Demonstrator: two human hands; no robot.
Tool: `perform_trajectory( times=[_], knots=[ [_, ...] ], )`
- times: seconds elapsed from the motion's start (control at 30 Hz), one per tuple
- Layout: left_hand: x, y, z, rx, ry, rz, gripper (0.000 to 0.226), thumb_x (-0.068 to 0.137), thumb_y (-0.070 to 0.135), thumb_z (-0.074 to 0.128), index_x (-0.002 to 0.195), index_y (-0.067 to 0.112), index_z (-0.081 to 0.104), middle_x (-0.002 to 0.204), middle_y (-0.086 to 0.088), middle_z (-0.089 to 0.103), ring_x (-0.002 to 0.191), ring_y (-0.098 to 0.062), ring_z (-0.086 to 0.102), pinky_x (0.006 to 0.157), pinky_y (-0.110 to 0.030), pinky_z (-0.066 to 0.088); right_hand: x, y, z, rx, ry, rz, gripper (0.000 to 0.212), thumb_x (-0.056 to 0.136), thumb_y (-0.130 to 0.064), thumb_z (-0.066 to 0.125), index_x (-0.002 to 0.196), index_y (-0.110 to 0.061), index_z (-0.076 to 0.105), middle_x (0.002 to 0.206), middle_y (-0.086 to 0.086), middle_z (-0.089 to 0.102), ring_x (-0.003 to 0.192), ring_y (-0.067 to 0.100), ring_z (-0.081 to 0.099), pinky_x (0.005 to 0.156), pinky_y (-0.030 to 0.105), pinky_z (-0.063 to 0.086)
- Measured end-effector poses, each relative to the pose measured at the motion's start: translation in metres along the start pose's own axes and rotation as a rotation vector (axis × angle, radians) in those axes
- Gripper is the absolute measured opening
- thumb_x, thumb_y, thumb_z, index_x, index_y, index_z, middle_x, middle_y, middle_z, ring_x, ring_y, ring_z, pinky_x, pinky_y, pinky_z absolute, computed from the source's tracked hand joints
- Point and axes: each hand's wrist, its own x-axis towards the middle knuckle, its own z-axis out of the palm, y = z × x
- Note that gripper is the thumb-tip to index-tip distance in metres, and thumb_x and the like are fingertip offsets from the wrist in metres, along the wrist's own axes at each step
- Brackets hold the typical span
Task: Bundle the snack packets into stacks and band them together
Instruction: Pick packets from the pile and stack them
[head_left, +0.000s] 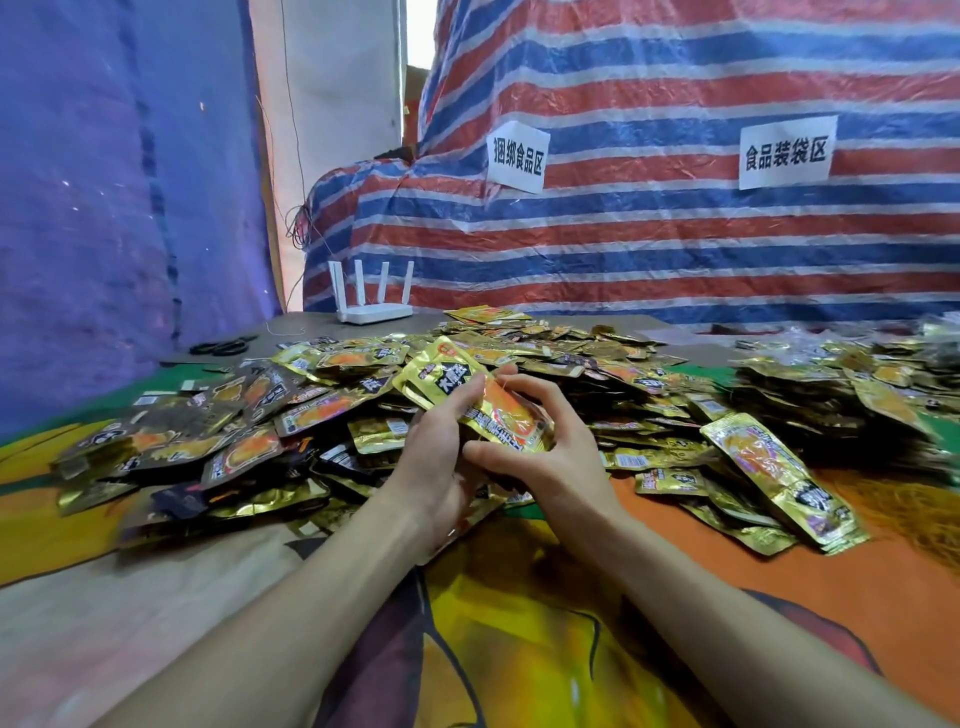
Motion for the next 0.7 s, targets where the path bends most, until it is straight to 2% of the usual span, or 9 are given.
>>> perform_trajectory(
  times=[0.07, 0.1, 0.17, 0.23, 0.33, 0.47, 0.53, 0.63, 0.7],
  knots=[
    [0.002, 0.0, -0.001, 0.02, -0.017, 0.026, 0.035, 0.101, 0.033, 0.051, 0.12, 0.015, 0.074, 0.121, -0.015, 0.071, 0.112, -0.03, 0.069, 0.092, -0.041, 0.058, 0.001, 0.0, 0.0, -0.011, -0.021, 0.004, 0.06, 0.069, -0.011, 0.092, 0.118, -0.033, 0.064, 0.121, -0.005, 0.065, 0.101, 0.002, 0.068, 0.08, 0.023, 0.058],
    [0.003, 0.001, -0.001, 0.021, -0.016, 0.037, 0.035, 0.102, 0.033, 0.05, 0.118, 0.015, 0.075, 0.12, -0.015, 0.071, 0.111, -0.029, 0.07, 0.091, -0.04, 0.058, 0.002, 0.001, 0.0, -0.041, -0.023, -0.007, 0.059, 0.069, -0.023, 0.091, 0.119, -0.035, 0.063, 0.124, -0.005, 0.062, 0.103, -0.001, 0.066, 0.084, 0.022, 0.057],
    [0.004, 0.002, -0.003, 0.017, 0.001, 0.049, 0.037, 0.102, 0.034, 0.048, 0.114, 0.014, 0.077, 0.12, -0.018, 0.071, 0.107, -0.029, 0.071, 0.086, -0.039, 0.06, 0.001, 0.0, 0.002, -0.206, -0.022, -0.021, 0.068, 0.062, -0.054, 0.083, 0.122, -0.04, 0.056, 0.128, -0.013, 0.048, 0.106, -0.012, 0.057, 0.086, 0.008, 0.049],
    [0.005, 0.003, -0.004, 0.01, 0.007, 0.03, 0.038, 0.103, 0.035, 0.047, 0.113, 0.015, 0.077, 0.117, -0.02, 0.072, 0.101, -0.03, 0.073, 0.078, -0.04, 0.062, 0.0, 0.002, 0.004, -0.377, -0.036, 0.01, 0.084, 0.057, -0.067, 0.079, 0.129, -0.044, 0.042, 0.124, -0.018, 0.036, 0.107, -0.014, 0.05, 0.08, -0.001, 0.043],
    [0.003, 0.004, -0.006, 0.003, 0.005, 0.013, 0.037, 0.102, 0.035, 0.048, 0.112, 0.016, 0.078, 0.114, -0.021, 0.072, 0.098, -0.031, 0.074, 0.075, -0.042, 0.062, -0.001, 0.003, 0.003, -0.418, -0.039, 0.037, 0.082, 0.06, -0.067, 0.075, 0.13, -0.041, 0.043, 0.123, -0.016, 0.04, 0.103, -0.015, 0.05, 0.079, 0.007, 0.046],
    [0.005, 0.004, -0.007, 0.08, 0.01, 0.032, 0.037, 0.101, 0.038, 0.048, 0.113, 0.02, 0.078, 0.113, -0.02, 0.073, 0.101, -0.033, 0.073, 0.09, -0.047, 0.059, 0.002, -0.003, -0.008, -0.338, 0.09, -0.012, 0.07, 0.064, -0.063, 0.075, 0.126, -0.038, 0.052, 0.124, -0.013, 0.055, 0.109, -0.006, 0.055, 0.086, 0.02, 0.048],
    [0.004, 0.001, -0.007, 0.098, 0.003, 0.006, 0.035, 0.097, 0.038, 0.054, 0.113, 0.018, 0.077, 0.115, -0.02, 0.072, 0.105, -0.035, 0.071, 0.096, -0.05, 0.056, 0.001, -0.006, -0.014, -0.398, 0.016, -0.04, 0.072, 0.065, -0.055, 0.085, 0.127, -0.043, 0.051, 0.119, -0.015, 0.059, 0.104, -0.006, 0.059, 0.082, 0.017, 0.052],
    [0.002, -0.004, -0.007, 0.106, -0.022, -0.073, 0.039, 0.083, 0.039, 0.066, 0.103, 0.009, 0.08, 0.111, -0.018, 0.074, 0.099, -0.033, 0.074, 0.082, -0.043, 0.062, 0.0, -0.01, -0.019, -0.5, -0.156, -0.004, 0.082, 0.066, -0.043, 0.093, 0.132, -0.044, 0.044, 0.115, -0.017, 0.059, 0.103, -0.005, 0.062, 0.087, 0.02, 0.056],
    [-0.001, -0.007, -0.004, 0.085, -0.035, -0.097, 0.039, 0.082, 0.037, 0.066, 0.103, 0.006, 0.079, 0.112, -0.018, 0.074, 0.101, -0.033, 0.073, 0.085, -0.044, 0.061, 0.001, -0.011, -0.019, -0.569, -0.197, -0.007, 0.091, 0.066, -0.04, 0.093, 0.137, -0.04, 0.036, 0.116, -0.019, 0.058, 0.104, -0.003, 0.063, 0.091, 0.019, 0.055]
  ],
)
